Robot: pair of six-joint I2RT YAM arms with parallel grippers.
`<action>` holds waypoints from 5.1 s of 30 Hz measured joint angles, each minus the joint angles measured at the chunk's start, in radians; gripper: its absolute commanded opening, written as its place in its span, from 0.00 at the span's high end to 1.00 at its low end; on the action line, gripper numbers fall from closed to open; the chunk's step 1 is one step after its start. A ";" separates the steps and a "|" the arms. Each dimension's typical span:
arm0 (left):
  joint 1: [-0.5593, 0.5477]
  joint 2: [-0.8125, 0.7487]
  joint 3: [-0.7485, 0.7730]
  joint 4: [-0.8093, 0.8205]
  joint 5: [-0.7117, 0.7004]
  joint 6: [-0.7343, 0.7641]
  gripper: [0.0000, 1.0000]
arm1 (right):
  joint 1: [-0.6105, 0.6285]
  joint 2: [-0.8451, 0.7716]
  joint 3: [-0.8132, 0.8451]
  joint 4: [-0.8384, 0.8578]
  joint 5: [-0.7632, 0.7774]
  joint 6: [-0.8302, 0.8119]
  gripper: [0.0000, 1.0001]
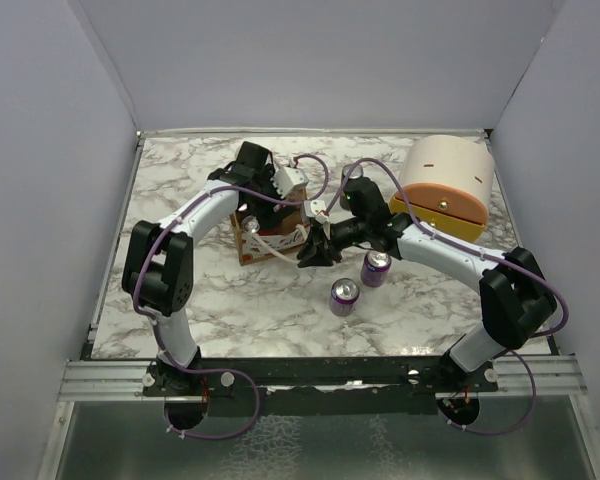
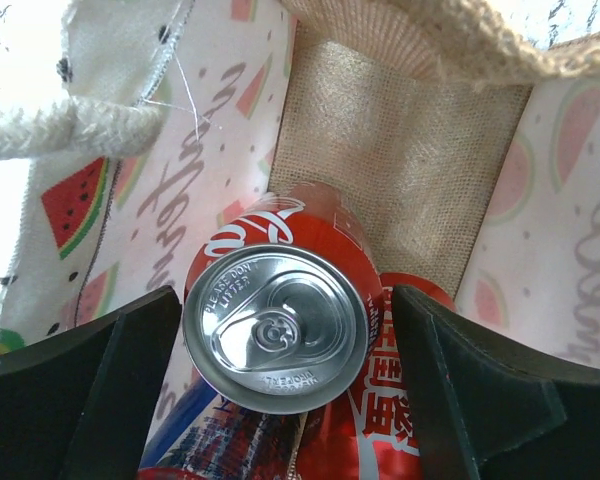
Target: Place the beverage into the canvas bag
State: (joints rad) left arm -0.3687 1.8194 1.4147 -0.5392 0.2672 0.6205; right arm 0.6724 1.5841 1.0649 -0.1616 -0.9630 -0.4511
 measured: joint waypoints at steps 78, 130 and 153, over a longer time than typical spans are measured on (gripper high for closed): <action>0.057 -0.417 -0.103 -0.061 0.178 -0.095 0.18 | -0.014 -0.121 0.285 -0.421 0.197 -0.103 0.14; 0.080 -0.518 -0.153 0.051 0.133 -0.235 0.18 | -0.310 0.434 0.719 -0.448 0.797 0.145 0.07; 0.082 -0.528 -0.154 -0.024 0.225 -0.166 0.18 | -0.314 0.490 0.792 -0.526 0.702 0.127 0.71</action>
State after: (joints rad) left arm -0.2871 1.2919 1.2610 -0.5636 0.4927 0.4541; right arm 0.3588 2.0739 1.8572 -0.6872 -0.2615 -0.3237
